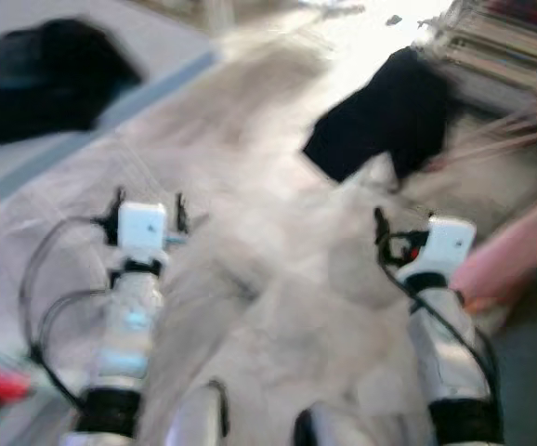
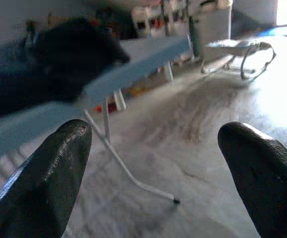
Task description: Hang hanger
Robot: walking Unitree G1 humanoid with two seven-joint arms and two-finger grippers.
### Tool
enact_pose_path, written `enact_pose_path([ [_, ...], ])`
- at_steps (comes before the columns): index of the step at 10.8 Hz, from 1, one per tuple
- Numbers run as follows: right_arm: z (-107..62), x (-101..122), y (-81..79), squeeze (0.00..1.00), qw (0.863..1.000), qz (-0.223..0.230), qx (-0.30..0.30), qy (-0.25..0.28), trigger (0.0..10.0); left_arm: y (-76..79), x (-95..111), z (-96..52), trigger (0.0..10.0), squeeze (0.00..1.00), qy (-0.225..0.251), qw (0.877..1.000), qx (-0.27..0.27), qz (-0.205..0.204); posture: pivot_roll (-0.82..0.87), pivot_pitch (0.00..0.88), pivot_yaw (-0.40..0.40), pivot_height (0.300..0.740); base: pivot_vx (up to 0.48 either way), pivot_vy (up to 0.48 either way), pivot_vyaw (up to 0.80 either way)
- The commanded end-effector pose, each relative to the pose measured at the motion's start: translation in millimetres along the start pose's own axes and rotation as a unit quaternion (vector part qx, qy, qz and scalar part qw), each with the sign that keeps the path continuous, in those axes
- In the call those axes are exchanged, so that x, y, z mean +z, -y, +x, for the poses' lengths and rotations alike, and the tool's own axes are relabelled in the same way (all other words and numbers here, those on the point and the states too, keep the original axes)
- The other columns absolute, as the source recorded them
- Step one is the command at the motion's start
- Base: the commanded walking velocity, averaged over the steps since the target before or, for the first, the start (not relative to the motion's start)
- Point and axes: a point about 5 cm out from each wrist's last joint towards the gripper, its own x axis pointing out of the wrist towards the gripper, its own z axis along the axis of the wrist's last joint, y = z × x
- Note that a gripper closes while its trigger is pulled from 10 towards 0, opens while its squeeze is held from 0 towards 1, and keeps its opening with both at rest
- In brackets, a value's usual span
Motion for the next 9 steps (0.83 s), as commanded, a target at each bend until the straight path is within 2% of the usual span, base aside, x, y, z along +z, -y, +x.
enact_pose_path([
  [1,-0.1,4.0,2.9,0.0,1.0,0.006,-0.005,0.007,10.0,-2.6,1.4,0.2,10.0,0.0,-0.003,1.0,0.008,0.005,-0.08,0.173,-0.036,0.74,0.0,0.48,0.0],
  [3,0.8,4.5,4.3,0.0,1.0,0.013,-0.003,0.006,10.0,-2.6,1.5,-6.7,10.0,0.0,-0.008,1.0,0.026,0.007,-0.08,0.176,-0.035,0.74,0.0,0.48,0.0],
  [5,-3.4,1.3,9.9,0.0,1.0,0.013,-0.004,-0.002,10.0,-5.5,-1.5,-8.5,10.0,0.0,-0.021,0.999,0.034,0.006,-0.08,0.186,-0.031,0.74,0.0,0.48,0.0],
  [7,-4.3,1.5,8.5,0.0,1.0,0.012,0.002,-0.002,10.0,-5.3,-0.9,-8.4,10.0,0.0,-0.02,0.999,0.033,0.009,-0.08,0.19,-0.027,0.74,0.0,0.48,0.0],
  [9,-2.9,4.2,3.3,0.0,1.0,0.016,0.015,0.003,10.0,-5.8,-1.1,-8.0,10.0,0.0,-0.026,0.999,0.034,0.007,-0.08,0.19,-0.027,0.74,0.0,0.48,0.62],
])
